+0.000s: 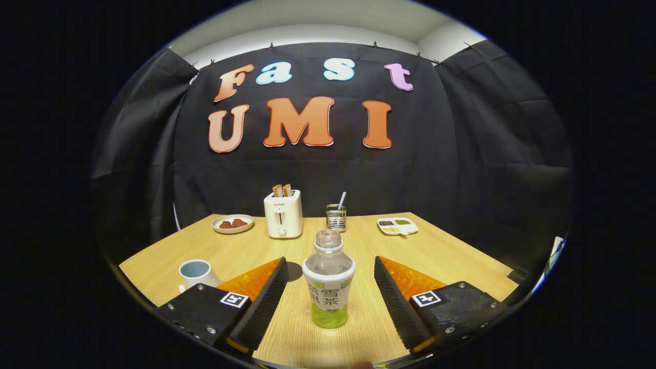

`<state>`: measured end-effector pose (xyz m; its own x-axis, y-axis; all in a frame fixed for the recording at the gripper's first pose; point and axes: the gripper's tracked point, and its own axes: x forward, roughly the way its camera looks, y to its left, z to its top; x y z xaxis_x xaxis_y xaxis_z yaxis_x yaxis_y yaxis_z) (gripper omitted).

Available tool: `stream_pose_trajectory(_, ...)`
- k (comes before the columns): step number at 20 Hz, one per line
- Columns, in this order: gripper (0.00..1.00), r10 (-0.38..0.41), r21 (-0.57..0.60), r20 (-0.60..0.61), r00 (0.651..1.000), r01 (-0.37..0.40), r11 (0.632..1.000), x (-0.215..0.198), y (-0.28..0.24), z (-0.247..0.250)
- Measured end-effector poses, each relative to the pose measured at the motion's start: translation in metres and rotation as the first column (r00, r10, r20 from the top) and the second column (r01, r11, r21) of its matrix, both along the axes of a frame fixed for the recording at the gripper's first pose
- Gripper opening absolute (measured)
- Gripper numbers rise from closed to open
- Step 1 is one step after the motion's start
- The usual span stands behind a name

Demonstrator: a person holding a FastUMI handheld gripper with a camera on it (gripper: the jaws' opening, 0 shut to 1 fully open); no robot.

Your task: Take the bottle from table, then pour the juice into the cup, finally place the bottle on the coaster

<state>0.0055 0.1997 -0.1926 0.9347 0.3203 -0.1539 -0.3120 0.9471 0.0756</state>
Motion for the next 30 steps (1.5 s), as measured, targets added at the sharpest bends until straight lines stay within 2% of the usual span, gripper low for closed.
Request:
stream_pose_trajectory(10, 0.99, 0.023, -0.028, -0.159, 0.987, -0.028, 0.999, 0.018, 0.021, -0.054)
stream_pose_trajectory(15, 0.66, 0.016, -0.06, -0.19, 0.982, -0.028, 0.998, 0.026, 0.023, -0.059)
stream_pose_trajectory(18, 0.6, 0.001, -0.089, -0.211, 0.977, -0.02, 0.996, 0.023, 0.022, -0.058)
stream_pose_trajectory(21, 0.57, -0.018, -0.175, -0.176, 0.984, -0.013, 0.984, 0.024, 0.026, -0.046)
stream_pose_trajectory(25, 0.57, 0.005, -0.266, -0.127, 0.992, -0.039, 0.963, 0.017, 0.044, -0.021)
stream_pose_trajectory(30, 0.57, 0.029, -0.428, -0.033, 0.999, -0.04, 0.903, 0.014, 0.067, 0.01)
